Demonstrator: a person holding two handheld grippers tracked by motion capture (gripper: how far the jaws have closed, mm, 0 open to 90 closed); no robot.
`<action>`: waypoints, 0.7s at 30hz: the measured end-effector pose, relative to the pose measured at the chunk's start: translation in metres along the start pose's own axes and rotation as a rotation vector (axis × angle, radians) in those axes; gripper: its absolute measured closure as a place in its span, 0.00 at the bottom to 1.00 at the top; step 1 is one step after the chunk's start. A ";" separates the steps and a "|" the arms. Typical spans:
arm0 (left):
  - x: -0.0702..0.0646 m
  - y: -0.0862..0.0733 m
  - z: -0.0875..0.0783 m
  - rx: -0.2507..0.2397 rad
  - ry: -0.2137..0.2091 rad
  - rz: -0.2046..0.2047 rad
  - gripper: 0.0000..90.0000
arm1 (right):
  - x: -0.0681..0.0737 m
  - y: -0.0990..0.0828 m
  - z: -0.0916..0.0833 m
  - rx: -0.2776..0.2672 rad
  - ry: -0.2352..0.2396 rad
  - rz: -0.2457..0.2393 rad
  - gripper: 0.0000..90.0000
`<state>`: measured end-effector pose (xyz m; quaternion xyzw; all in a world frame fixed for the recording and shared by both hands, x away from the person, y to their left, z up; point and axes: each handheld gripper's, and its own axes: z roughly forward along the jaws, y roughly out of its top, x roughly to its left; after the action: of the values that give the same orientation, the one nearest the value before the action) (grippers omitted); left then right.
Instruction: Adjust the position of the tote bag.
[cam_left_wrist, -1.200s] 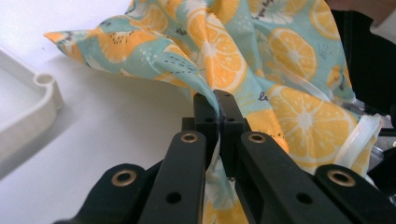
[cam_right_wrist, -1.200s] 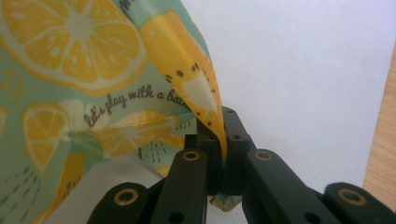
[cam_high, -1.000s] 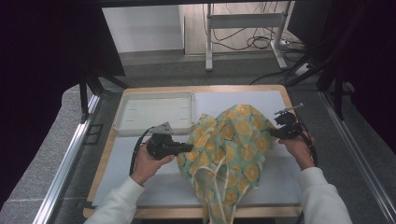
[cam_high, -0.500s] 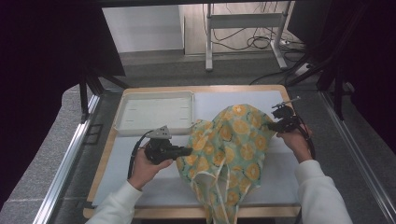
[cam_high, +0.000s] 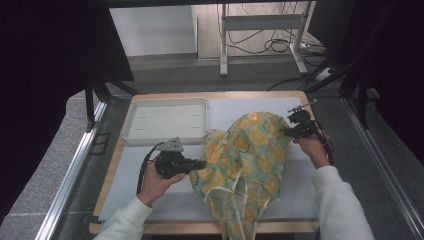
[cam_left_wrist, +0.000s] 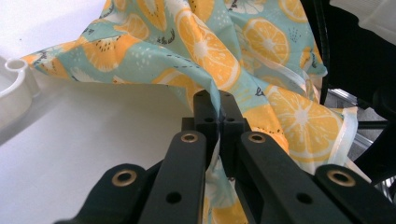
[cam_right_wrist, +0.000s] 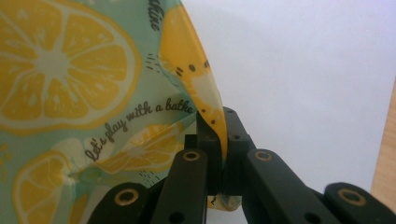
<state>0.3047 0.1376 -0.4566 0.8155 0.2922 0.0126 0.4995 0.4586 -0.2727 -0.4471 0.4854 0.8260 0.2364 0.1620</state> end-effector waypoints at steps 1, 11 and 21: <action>-0.001 0.000 0.000 -0.002 -0.001 0.000 1.00 | 0.000 0.003 0.001 -0.001 0.001 -0.002 0.98; -0.019 -0.001 0.000 -0.023 0.008 0.010 1.00 | 0.006 0.042 0.017 -0.007 0.008 -0.050 0.98; -0.043 0.003 0.018 -0.009 -0.021 0.047 1.00 | 0.009 0.063 0.032 -0.008 0.012 -0.076 0.98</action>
<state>0.2759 0.1012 -0.4514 0.8198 0.2677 0.0170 0.5059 0.5163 -0.2312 -0.4401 0.4514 0.8439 0.2365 0.1679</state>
